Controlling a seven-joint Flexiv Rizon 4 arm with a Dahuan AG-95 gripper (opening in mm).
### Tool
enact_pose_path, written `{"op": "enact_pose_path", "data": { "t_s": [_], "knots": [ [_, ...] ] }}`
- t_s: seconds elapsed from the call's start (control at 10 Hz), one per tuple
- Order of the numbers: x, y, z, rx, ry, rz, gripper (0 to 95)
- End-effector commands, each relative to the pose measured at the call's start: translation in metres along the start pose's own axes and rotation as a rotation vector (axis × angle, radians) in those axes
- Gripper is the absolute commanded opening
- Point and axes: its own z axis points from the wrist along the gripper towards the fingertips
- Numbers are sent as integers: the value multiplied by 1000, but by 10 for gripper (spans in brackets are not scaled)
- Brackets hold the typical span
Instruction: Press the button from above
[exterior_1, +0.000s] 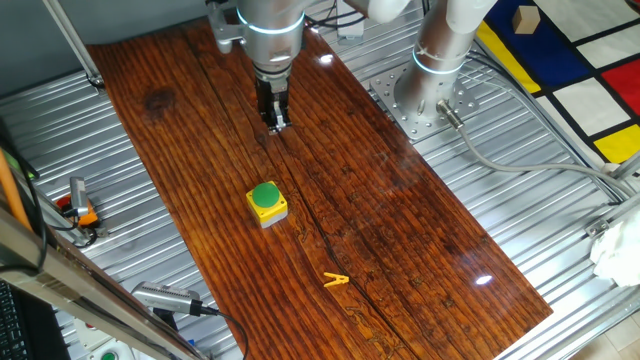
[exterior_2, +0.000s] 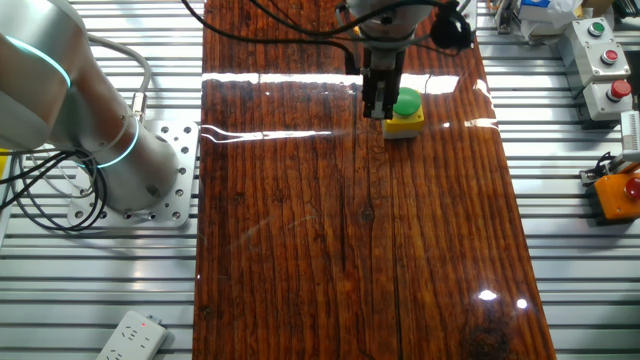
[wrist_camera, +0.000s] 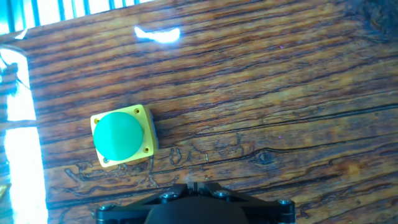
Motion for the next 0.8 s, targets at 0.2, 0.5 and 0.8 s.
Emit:
{"op": "enact_pose_path", "data": {
  "t_s": [0.2, 0.5, 0.8],
  "knots": [
    [1, 0, 0, 10, -2, -11, 0],
    [1, 0, 0, -5, 20, 5, 0],
    [1, 0, 0, -11, 46, 7, 0]
  ]
}}
